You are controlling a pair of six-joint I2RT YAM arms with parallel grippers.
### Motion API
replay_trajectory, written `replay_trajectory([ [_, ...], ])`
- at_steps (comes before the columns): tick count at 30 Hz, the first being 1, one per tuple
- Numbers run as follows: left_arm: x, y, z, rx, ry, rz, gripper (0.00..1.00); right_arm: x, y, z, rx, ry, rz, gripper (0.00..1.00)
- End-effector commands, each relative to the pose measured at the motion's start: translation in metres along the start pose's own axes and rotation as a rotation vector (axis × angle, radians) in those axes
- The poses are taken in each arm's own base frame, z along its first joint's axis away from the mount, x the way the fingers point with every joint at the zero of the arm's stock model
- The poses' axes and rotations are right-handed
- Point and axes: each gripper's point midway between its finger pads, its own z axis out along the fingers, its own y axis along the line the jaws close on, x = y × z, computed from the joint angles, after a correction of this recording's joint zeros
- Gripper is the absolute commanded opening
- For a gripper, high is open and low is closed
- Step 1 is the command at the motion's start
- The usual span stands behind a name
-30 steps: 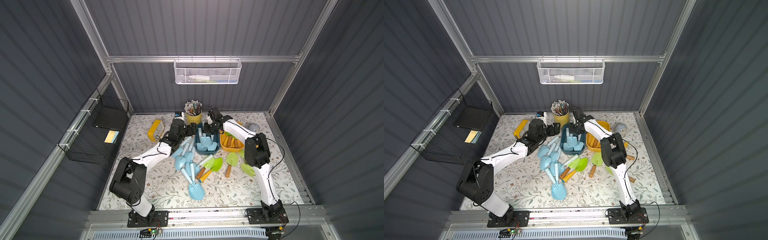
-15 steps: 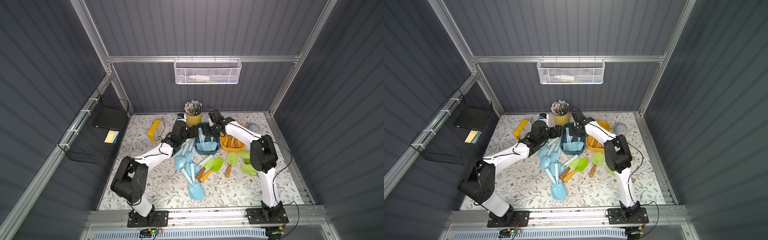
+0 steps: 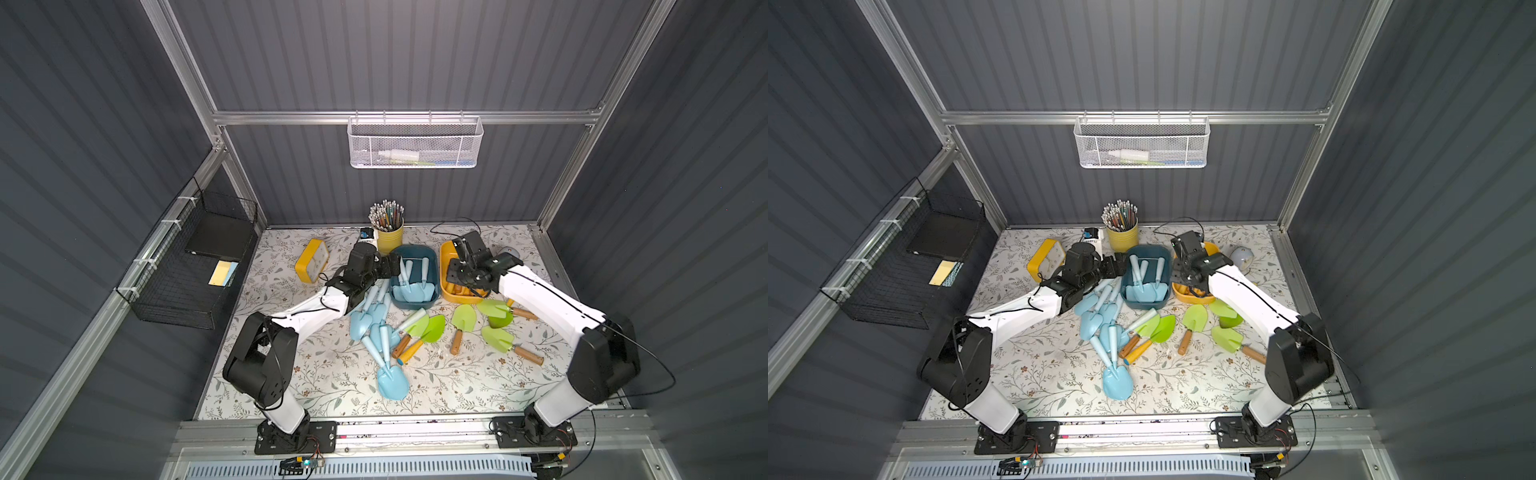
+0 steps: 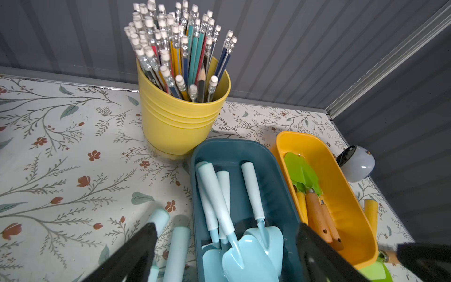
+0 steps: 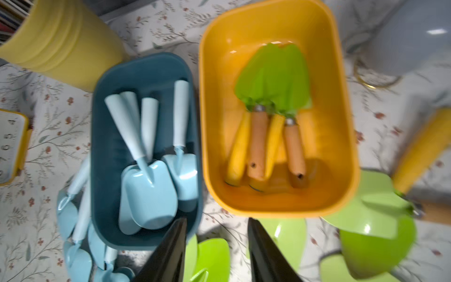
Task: Sort the small shovels by color and place them into the storage box
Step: Place the shovel in the storage box, then pick up the shovel from the center of the board.
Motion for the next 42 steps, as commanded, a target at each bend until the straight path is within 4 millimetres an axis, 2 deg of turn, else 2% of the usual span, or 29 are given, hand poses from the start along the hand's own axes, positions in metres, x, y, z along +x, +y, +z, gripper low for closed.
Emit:
replay_trajectory([
  [1,0.013,-0.002,0.002,0.019,0.022,0.028,0.92,0.018,-0.038,-0.012,0.075,-0.003,0.099,0.47],
  [4,0.018,-0.001,0.003,0.022,0.03,0.03,0.92,0.047,-0.047,-0.011,0.037,0.069,0.11,0.47],
  [8,0.022,-0.002,0.004,0.028,0.037,0.032,0.91,0.099,-0.031,-0.004,-0.103,0.28,0.056,0.48],
  [10,0.022,-0.003,0.005,0.03,0.039,0.036,0.92,0.126,-0.03,0.0,-0.124,0.392,0.059,0.48],
  [13,0.021,-0.004,0.006,0.034,0.038,0.047,0.92,0.153,-0.031,0.004,-0.139,0.451,0.065,0.48],
  [22,0.021,-0.007,0.008,0.043,0.042,0.052,0.92,0.185,-0.02,0.012,-0.183,0.491,0.11,0.48],
  [27,0.021,-0.008,0.007,0.043,0.041,0.054,0.92,0.215,-0.028,0.022,-0.093,0.544,0.068,0.47],
  [30,0.021,-0.008,0.008,0.044,0.041,0.055,0.92,0.226,-0.036,0.027,-0.028,0.549,0.057,0.46],
  [40,0.02,-0.01,0.008,0.049,0.041,0.061,0.91,0.218,-0.045,0.036,0.06,0.49,0.103,0.44],
  [42,0.02,-0.01,0.009,0.049,0.041,0.062,0.92,0.219,-0.05,0.037,0.081,0.485,0.113,0.41],
])
